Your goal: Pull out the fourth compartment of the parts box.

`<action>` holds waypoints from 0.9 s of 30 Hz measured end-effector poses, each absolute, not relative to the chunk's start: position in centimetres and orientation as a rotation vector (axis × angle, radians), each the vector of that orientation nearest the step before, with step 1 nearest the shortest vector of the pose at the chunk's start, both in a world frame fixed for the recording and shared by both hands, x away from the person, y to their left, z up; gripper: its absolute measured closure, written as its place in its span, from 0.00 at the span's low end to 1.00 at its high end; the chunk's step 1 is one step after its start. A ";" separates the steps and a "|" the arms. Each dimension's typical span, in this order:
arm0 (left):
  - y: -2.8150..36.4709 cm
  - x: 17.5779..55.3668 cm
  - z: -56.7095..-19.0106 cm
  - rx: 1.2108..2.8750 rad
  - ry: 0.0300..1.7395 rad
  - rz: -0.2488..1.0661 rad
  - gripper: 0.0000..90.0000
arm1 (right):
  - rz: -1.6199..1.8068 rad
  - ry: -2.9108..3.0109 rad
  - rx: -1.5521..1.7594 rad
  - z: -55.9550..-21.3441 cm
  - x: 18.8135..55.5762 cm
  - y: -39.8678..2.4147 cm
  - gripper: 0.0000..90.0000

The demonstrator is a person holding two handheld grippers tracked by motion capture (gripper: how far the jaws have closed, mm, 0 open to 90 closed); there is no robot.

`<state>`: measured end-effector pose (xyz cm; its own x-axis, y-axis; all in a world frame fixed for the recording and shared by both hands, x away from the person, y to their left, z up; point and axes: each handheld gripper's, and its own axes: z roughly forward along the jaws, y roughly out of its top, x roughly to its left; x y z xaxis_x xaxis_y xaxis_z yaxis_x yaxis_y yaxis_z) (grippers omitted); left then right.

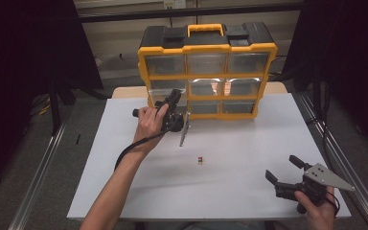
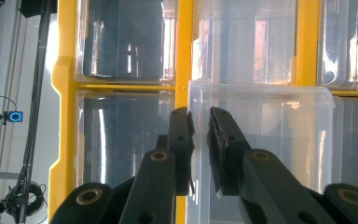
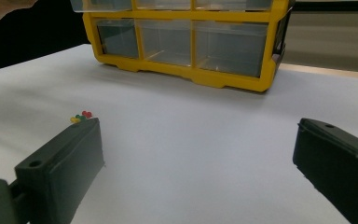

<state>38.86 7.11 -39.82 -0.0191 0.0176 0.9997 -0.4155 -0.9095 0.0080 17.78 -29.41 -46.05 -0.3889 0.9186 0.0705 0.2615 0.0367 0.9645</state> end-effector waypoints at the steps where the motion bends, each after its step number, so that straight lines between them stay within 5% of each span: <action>1: 7.1 38.7 -39.8 1.968 -0.403 2.006 0.89 | 1.381 1.709 1.199 -46.0 17.8 -29.4 0.02; 27: 7.2 37.8 -40.1 1.943 -0.401 2.005 0.89 | 1.379 1.709 1.191 -46.1 17.8 -29.3 0.01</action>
<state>37.76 7.16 -40.12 -0.0237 0.0336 0.9992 -0.4150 -0.9096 0.0208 17.83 -29.32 -46.09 -0.3910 0.9182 0.0635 0.2559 0.0422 0.9658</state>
